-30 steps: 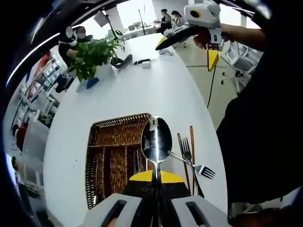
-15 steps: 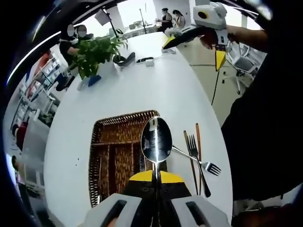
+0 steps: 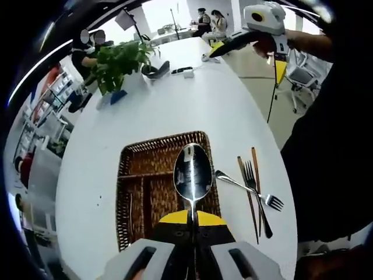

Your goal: Arrange the knives, forks, and spoons in their matching storage slots by inserting each utensil handle-first until every utensil is classified and aligned in the correct compartment

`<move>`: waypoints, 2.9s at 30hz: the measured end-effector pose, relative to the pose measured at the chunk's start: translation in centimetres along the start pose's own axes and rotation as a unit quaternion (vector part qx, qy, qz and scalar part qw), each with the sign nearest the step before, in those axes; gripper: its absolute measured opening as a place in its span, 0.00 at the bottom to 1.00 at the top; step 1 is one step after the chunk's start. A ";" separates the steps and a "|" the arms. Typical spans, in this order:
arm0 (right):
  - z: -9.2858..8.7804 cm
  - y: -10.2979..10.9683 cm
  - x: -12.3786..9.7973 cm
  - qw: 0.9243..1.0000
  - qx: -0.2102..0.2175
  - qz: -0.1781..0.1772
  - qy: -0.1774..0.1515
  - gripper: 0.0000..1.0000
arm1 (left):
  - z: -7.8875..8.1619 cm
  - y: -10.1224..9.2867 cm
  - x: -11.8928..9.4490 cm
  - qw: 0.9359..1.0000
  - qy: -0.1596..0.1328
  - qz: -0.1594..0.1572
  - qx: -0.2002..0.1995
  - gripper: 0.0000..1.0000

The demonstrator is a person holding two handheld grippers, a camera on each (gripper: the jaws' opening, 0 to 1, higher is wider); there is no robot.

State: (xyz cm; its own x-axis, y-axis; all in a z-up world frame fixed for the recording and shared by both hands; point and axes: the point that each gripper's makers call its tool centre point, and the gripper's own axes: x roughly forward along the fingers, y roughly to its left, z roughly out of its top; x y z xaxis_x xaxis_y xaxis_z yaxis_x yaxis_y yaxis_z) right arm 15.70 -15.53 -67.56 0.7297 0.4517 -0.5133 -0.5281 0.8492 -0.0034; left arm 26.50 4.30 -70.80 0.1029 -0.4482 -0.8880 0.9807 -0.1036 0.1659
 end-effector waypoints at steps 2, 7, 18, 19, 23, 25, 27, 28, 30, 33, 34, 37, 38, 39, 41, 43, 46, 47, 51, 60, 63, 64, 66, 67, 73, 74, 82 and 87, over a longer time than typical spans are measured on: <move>0.0 -0.1 0.2 1.000 0.001 -0.001 0.001 0.99 | -0.1 0.4 0.2 1.000 0.003 0.001 0.002 0.00; 0.1 -0.3 0.8 1.000 0.003 -0.001 0.003 0.99 | -0.3 1.6 0.5 1.000 0.004 0.002 0.004 0.00; 0.1 -1.0 1.4 1.000 0.006 -0.004 0.011 0.99 | -0.5 4.3 0.8 1.000 0.007 0.006 0.016 0.00; 0.1 -1.0 1.4 1.000 0.006 -0.004 0.011 0.99 | -0.5 4.7 0.9 1.000 0.008 0.006 0.017 0.00; -0.1 -1.4 1.5 1.000 0.006 -0.008 0.017 0.99 | -0.4 5.5 1.3 1.000 0.008 0.003 0.022 0.00; -0.3 -1.5 1.7 1.000 0.007 -0.008 0.021 0.99 | -0.2 6.0 1.5 1.000 0.008 0.003 0.025 0.00; -0.3 -1.7 1.7 1.000 0.008 -0.009 0.022 0.99 | -0.3 6.5 1.8 1.000 0.008 0.002 0.026 0.00; -0.3 -1.7 1.8 1.000 0.009 -0.010 0.022 0.99 | -0.4 6.8 1.9 1.000 0.009 0.001 0.026 0.00; -0.3 -1.9 1.9 1.000 0.010 -0.010 0.023 0.99 | -0.6 7.4 2.1 1.000 0.011 0.001 0.027 0.00; -0.4 -2.0 2.1 1.000 0.010 -0.011 0.026 0.99 | -0.4 8.4 2.2 1.000 0.010 0.003 0.027 0.00; -0.5 -2.0 2.2 1.000 0.010 -0.011 0.028 0.99 | -0.4 8.7 2.2 1.000 0.008 0.004 0.027 0.00; -0.8 -2.2 2.5 0.999 0.014 -0.012 0.031 0.99 | -0.5 9.9 2.4 1.000 0.008 0.008 0.025 0.00; -0.9 -2.2 2.6 0.999 0.014 -0.012 0.033 0.99 | -0.6 10.3 2.5 1.000 0.008 0.008 0.024 0.00; -1.0 -2.2 2.6 0.999 0.014 -0.012 0.035 0.99 | -0.8 10.5 2.6 1.000 0.009 0.009 0.024 0.00; -1.2 -2.2 2.8 0.999 0.016 -0.011 0.037 0.99 | -1.1 11.3 2.8 1.000 0.011 0.010 0.023 0.00; -1.4 -2.2 2.9 0.999 0.018 -0.011 0.040 0.99 | -1.2 12.1 2.8 1.000 0.009 0.011 0.017 0.00; -1.7 -2.1 3.2 0.999 0.018 -0.010 0.045 0.99 | -1.4 13.0 2.9 1.000 0.006 0.012 0.013 0.00; -1.7 -2.0 3.2 0.999 0.019 -0.009 0.046 0.99 | -1.5 13.2 3.0 1.000 0.007 0.013 0.013 0.00; -1.8 -2.0 3.6 0.999 0.020 -0.009 0.048 0.99 | -1.8 14.2 3.5 1.000 0.007 0.016 0.009 0.00; -1.7 -2.5 3.9 0.999 0.015 -0.016 0.048 0.99 | -2.5 15.6 4.3 1.000 0.009 0.020 0.009 0.00; -1.9 -2.6 4.2 0.998 0.017 -0.015 0.051 0.99 | -2.9 16.0 4.7 1.000 0.010 0.020 0.006 0.00; -2.0 -2.6 4.3 0.998 0.017 -0.015 0.052 0.99 | -2.9 16.1 4.7 1.000 0.010 0.020 0.005 0.00; -2.0 -2.4 4.5 0.998 0.018 -0.013 0.053 0.99 | -3.0 16.3 4.9 1.000 0.011 0.022 0.006 0.00; -2.0 -2.4 4.5 0.998 0.019 -0.013 0.054 0.99 | -3.1 16.4 5.0 1.000 0.011 0.022 0.006 0.00; -2.2 -2.5 4.7 0.998 0.020 -0.012 0.059 0.99 | -3.3 16.9 5.3 1.000 0.012 0.023 0.006 0.00; -2.3 -2.5 4.8 0.998 0.020 -0.012 0.060 0.99 | -3.4 17.0 5.4 1.000 0.011 0.023 0.006 0.00; -2.7 -2.6 5.0 0.997 0.023 -0.012 0.067 0.99 | -4.3 16.9 6.8 1.000 0.014 0.017 -0.001 0.00; -3.3 -2.7 4.9 0.997 0.024 -0.012 0.075 0.99 | -5.0 16.6 7.7 1.000 0.013 0.011 -0.009 0.00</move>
State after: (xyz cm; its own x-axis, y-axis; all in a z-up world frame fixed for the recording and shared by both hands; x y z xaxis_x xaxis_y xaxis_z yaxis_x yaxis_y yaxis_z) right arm 19.30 -16.45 -72.88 0.6675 0.3876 -0.6357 -0.4863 0.8735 0.0220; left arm 44.42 3.52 -77.05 0.1292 -0.4269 -0.8950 0.9808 -0.0778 0.1787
